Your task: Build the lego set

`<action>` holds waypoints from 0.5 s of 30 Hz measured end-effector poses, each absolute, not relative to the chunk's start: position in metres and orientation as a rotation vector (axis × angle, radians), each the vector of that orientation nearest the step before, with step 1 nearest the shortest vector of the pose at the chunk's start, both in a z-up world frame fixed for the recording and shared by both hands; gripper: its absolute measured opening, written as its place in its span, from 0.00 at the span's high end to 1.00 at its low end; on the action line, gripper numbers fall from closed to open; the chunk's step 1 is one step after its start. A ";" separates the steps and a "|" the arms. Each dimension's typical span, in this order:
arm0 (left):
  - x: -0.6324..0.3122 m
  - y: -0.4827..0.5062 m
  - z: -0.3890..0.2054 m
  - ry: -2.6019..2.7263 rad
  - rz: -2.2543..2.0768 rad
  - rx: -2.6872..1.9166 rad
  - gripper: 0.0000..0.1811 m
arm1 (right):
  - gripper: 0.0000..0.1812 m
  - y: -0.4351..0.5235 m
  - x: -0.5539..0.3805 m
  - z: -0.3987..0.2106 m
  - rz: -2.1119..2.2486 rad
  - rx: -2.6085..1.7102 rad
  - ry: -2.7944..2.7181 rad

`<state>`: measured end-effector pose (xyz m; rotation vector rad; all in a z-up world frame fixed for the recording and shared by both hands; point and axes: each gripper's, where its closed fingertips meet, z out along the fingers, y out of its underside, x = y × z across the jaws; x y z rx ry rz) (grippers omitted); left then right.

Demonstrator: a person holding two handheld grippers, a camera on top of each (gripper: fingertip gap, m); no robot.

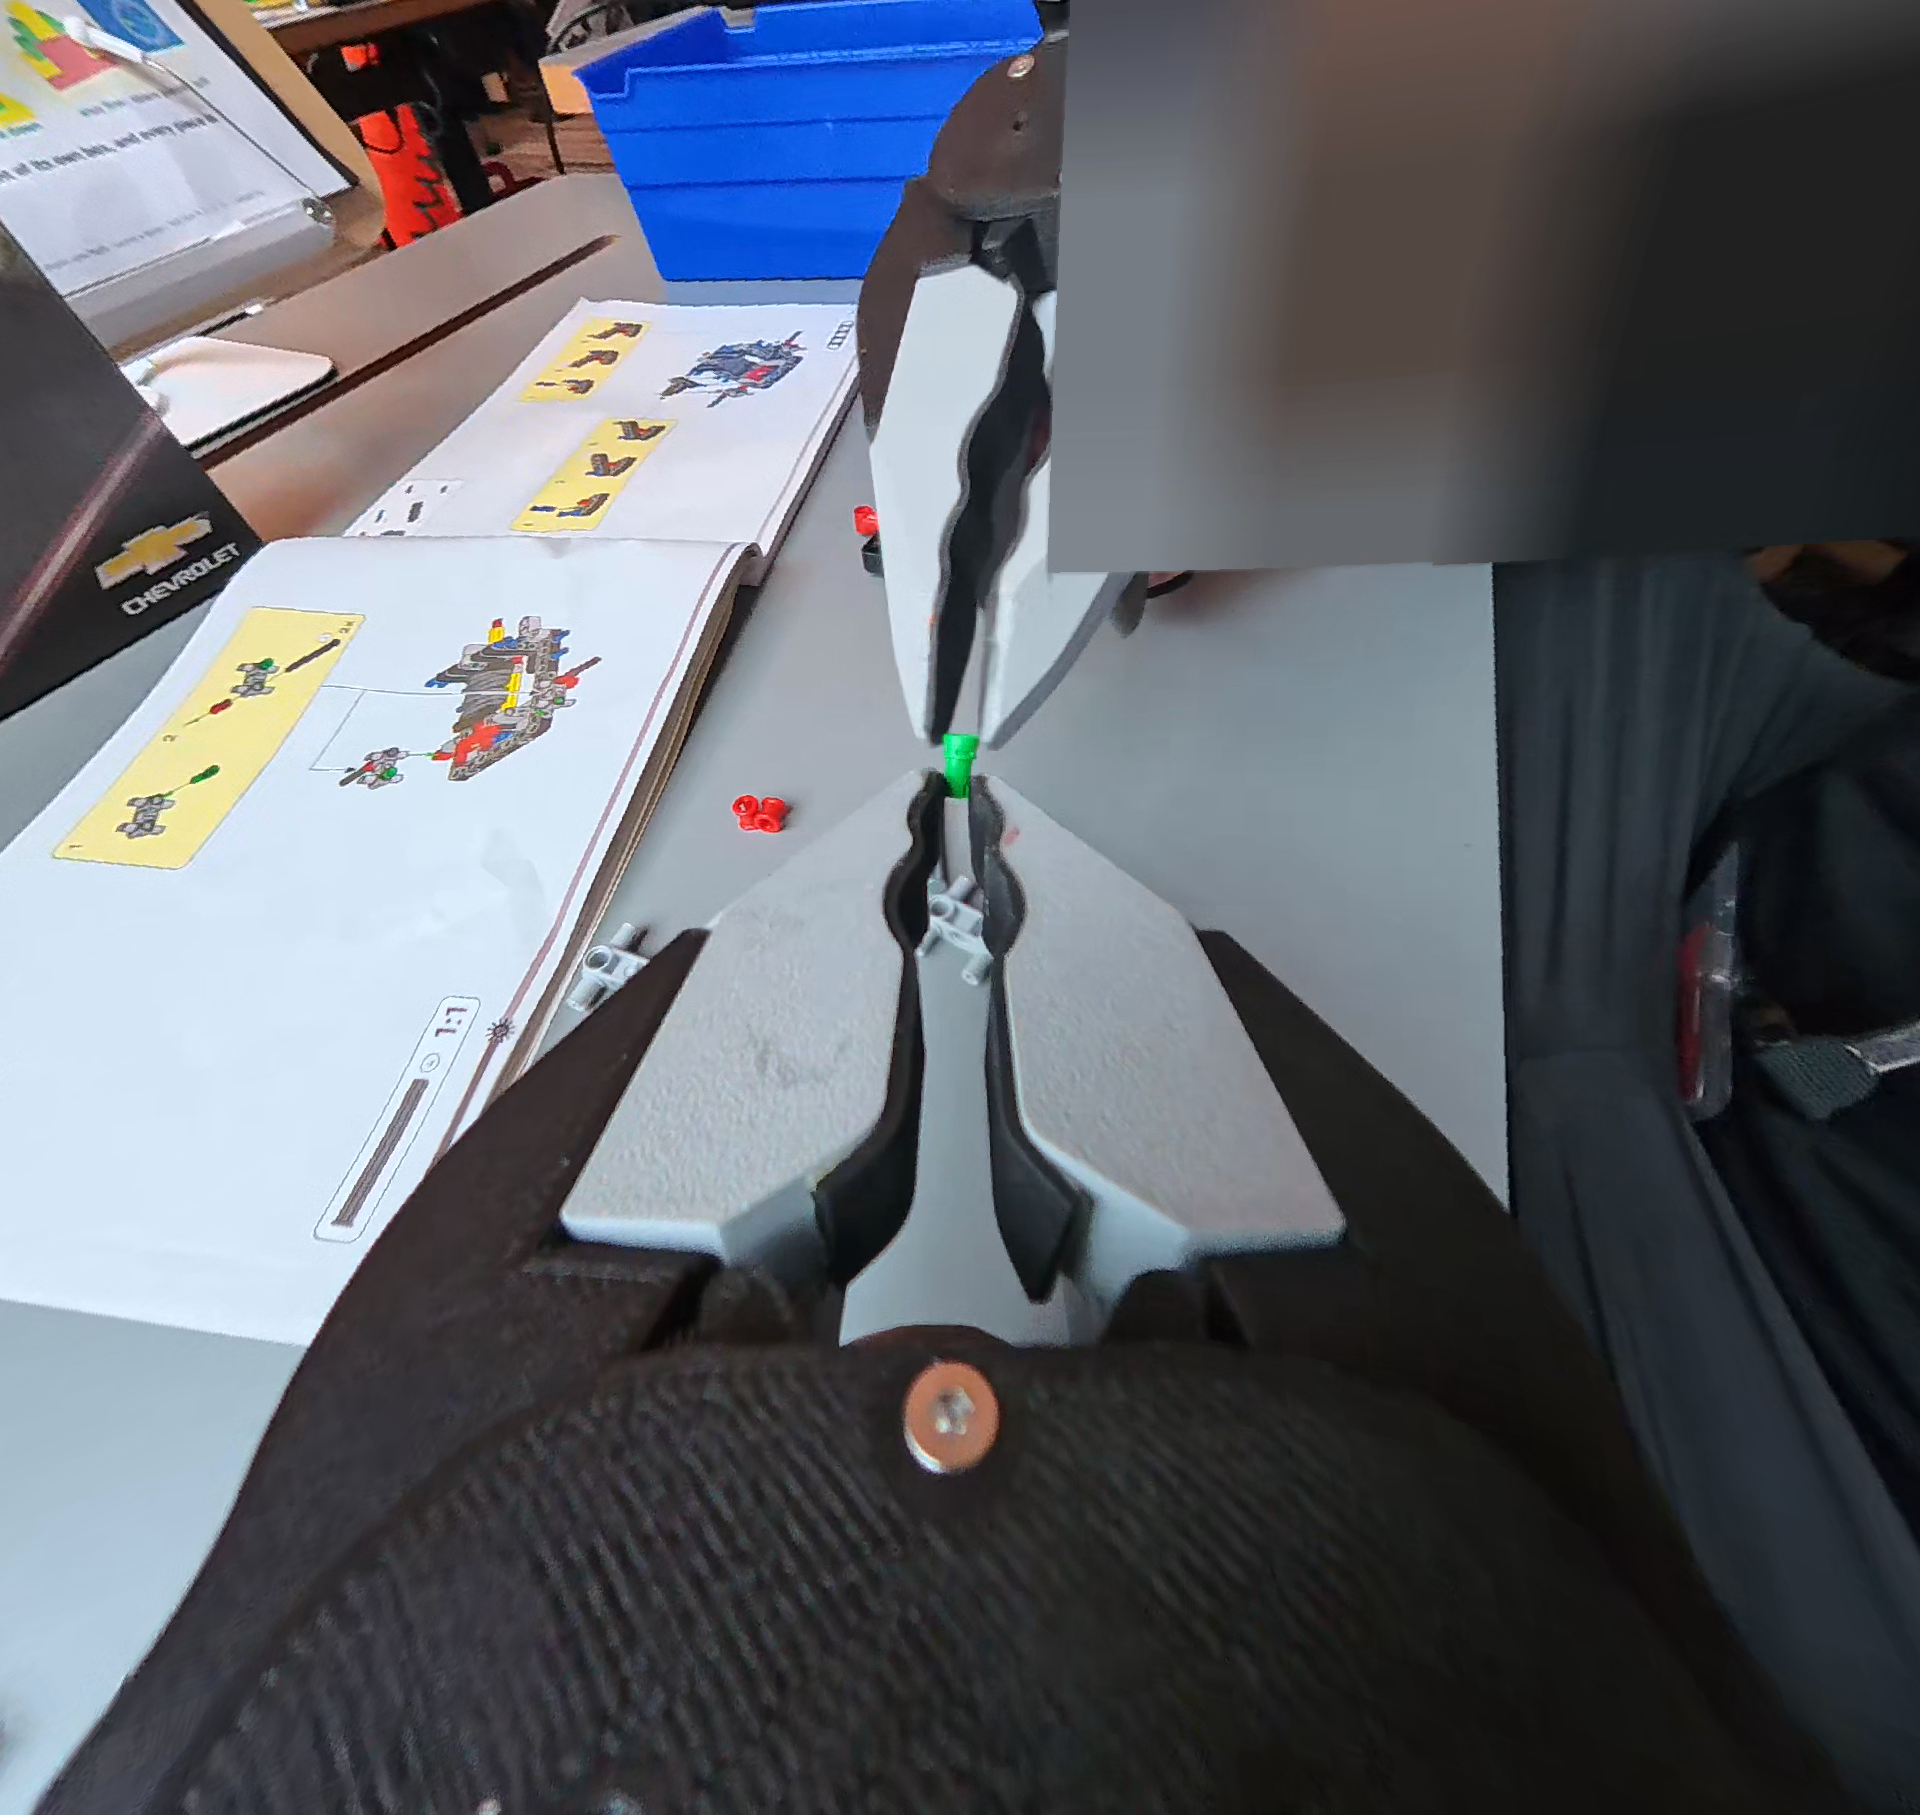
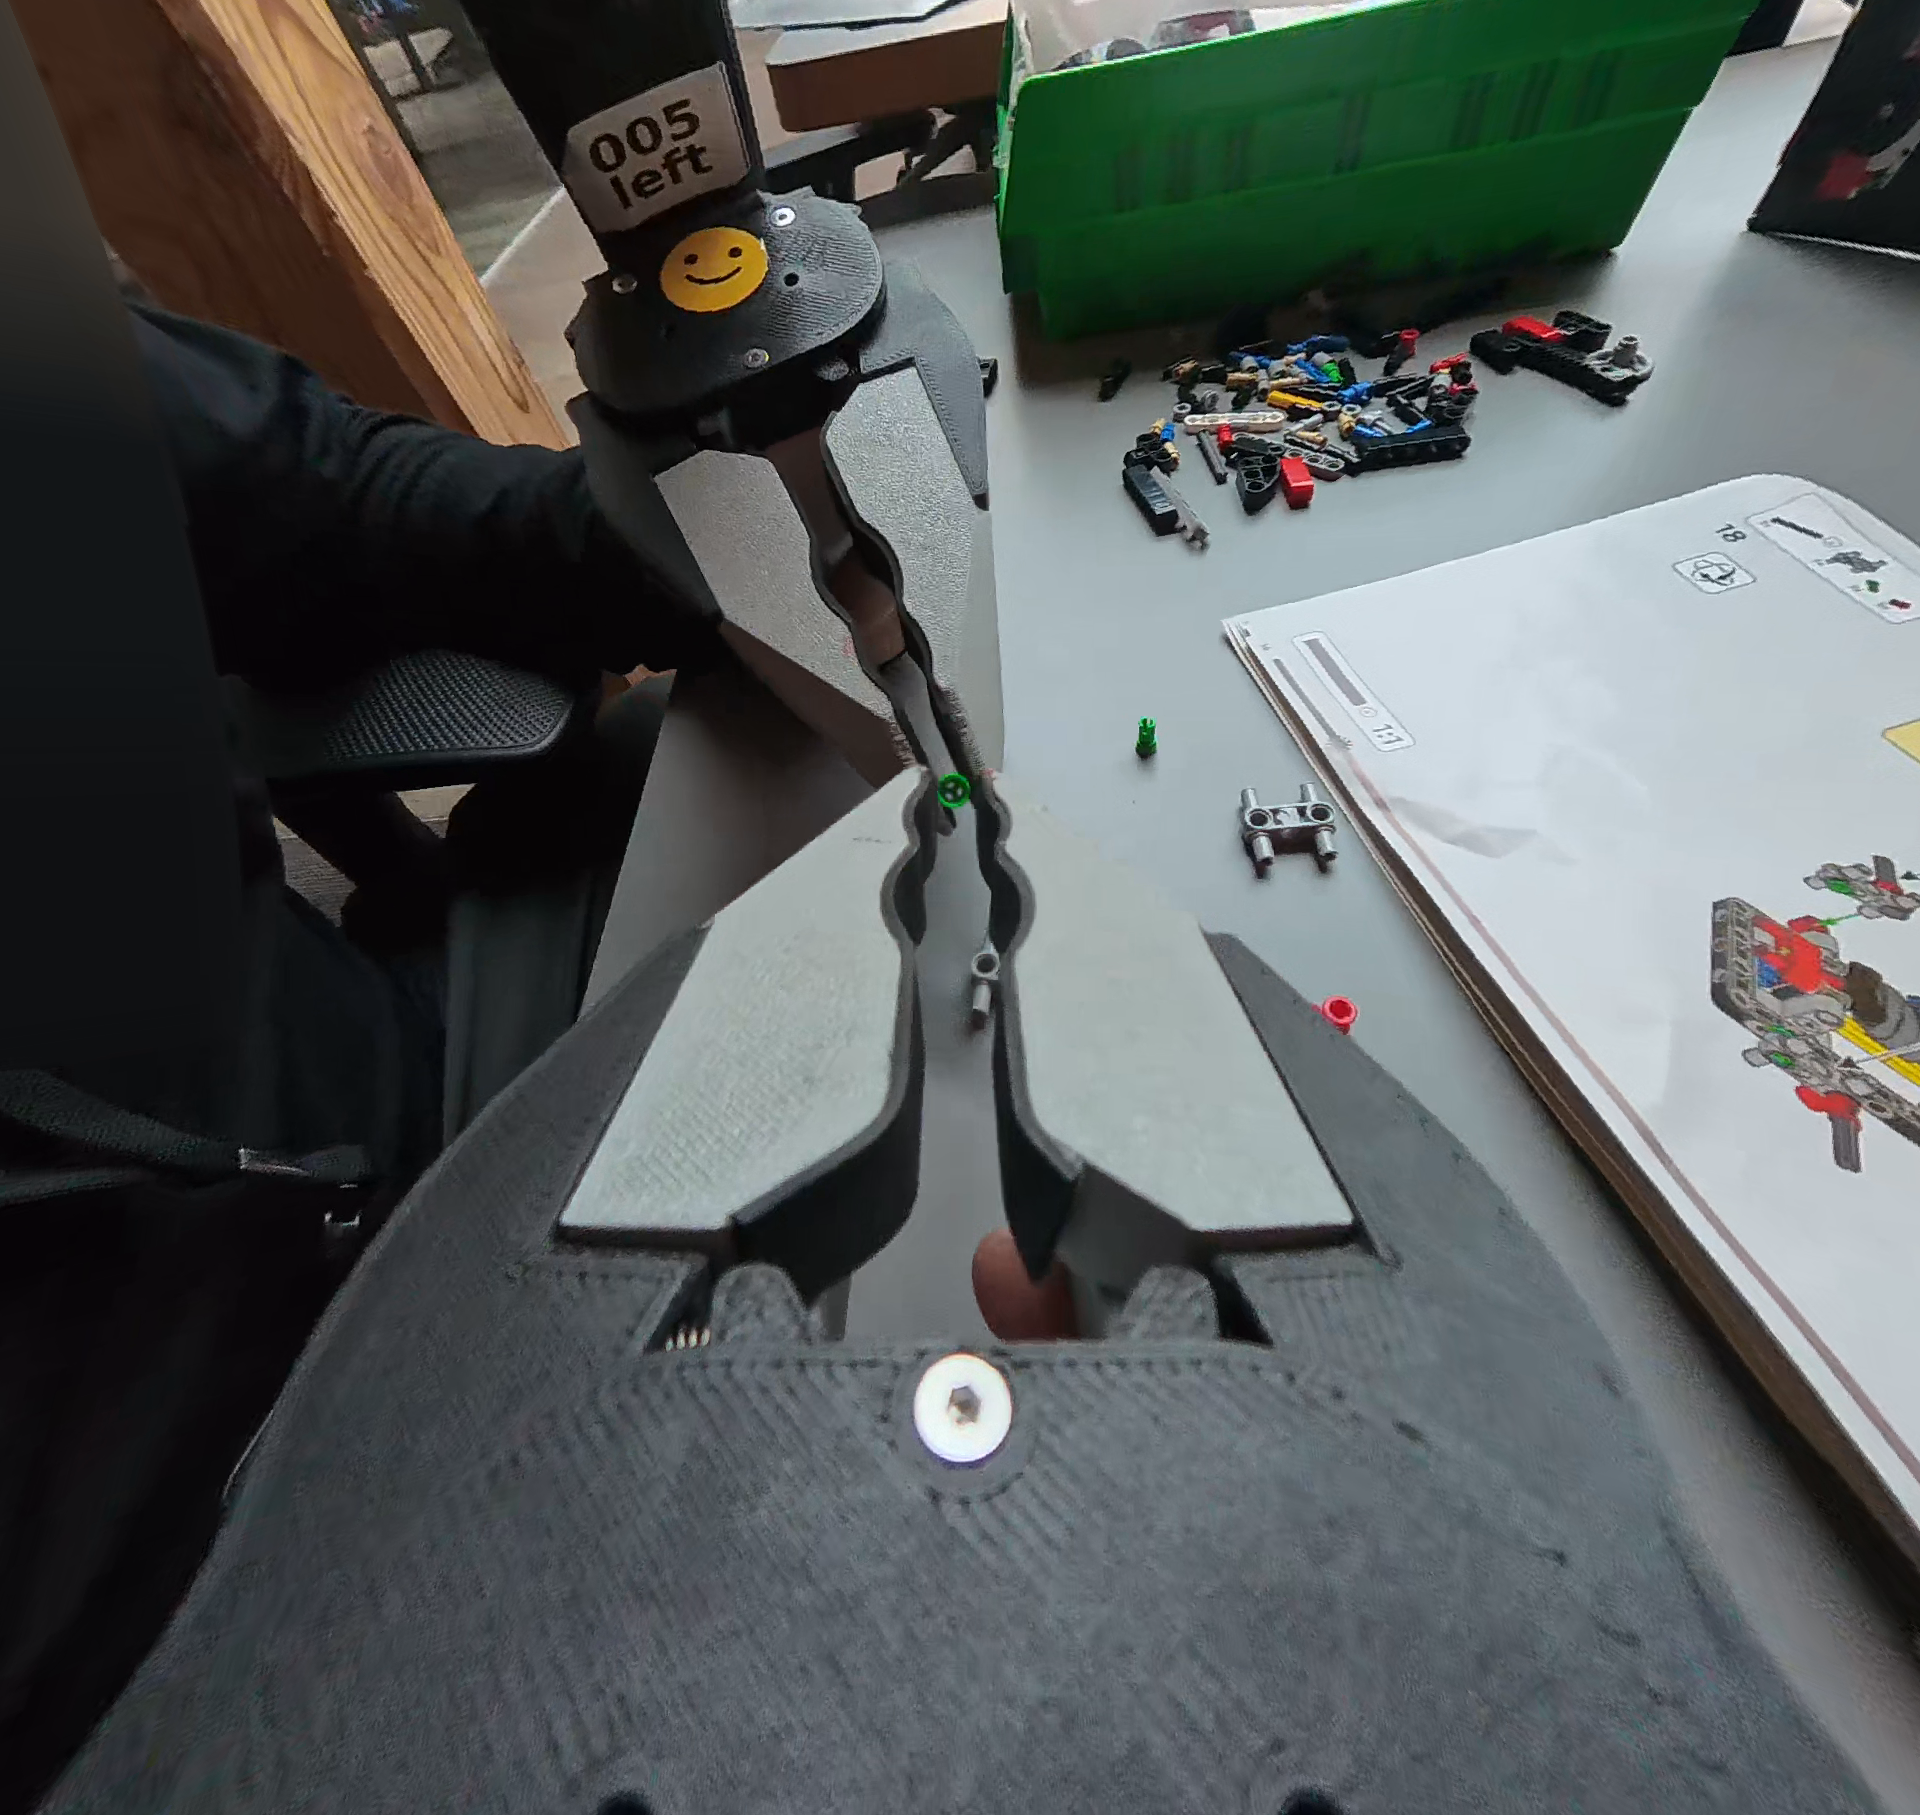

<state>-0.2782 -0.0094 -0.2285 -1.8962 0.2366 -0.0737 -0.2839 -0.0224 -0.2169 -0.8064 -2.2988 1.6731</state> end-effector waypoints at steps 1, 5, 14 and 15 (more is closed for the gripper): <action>-0.278 -0.009 -0.229 0.239 -0.073 -1.897 0.99 | 0.98 -0.022 -0.284 -0.217 1.671 -0.805 -2.302; -0.277 -0.010 -0.228 0.244 -0.084 -1.892 0.99 | 0.98 -0.023 -0.282 -0.217 1.663 -0.778 -2.307; -0.275 -0.010 -0.228 0.242 -0.117 -1.895 0.99 | 0.98 -0.025 -0.282 -0.219 1.610 -0.741 -2.313; -0.275 -0.009 -0.228 0.240 -0.121 -1.894 0.99 | 0.98 -0.025 -0.282 -0.219 1.610 -0.742 -2.313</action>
